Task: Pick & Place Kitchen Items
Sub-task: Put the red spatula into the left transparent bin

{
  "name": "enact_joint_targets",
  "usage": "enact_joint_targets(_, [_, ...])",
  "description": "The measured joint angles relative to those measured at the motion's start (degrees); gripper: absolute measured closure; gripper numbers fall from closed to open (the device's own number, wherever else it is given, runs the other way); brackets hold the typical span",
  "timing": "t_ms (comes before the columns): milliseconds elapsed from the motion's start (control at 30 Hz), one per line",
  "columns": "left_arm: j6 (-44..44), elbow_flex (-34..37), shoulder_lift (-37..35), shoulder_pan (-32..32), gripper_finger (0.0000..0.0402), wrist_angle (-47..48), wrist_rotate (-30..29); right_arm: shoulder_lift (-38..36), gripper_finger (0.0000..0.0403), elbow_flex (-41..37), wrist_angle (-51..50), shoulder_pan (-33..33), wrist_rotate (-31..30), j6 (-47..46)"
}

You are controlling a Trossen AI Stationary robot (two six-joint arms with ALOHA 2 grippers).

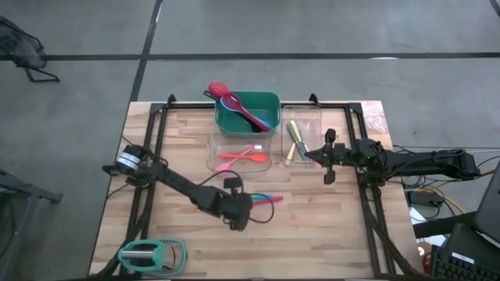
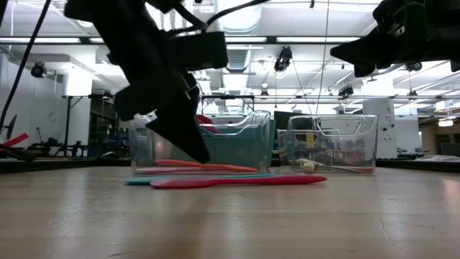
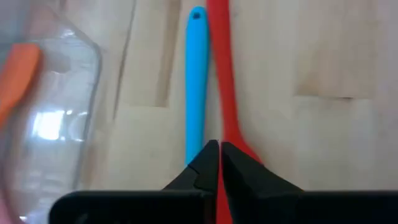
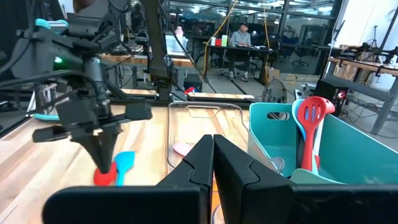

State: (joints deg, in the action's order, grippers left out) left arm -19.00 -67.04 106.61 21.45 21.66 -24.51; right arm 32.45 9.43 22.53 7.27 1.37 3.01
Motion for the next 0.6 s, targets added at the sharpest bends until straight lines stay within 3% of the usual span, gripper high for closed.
enact_joint_targets(167, [-3.6,0.3,0.0,1.4,0.0334,1.4,-0.1,0.0,0.0394,0.0,0.0,0.0,0.0,0.0])
enact_joint_targets(600, [-5.9,1.8,0.1,4.0,0.0150,1.3,1.7,0.0,0.0394,0.0,0.0,0.0,0.0,0.0])
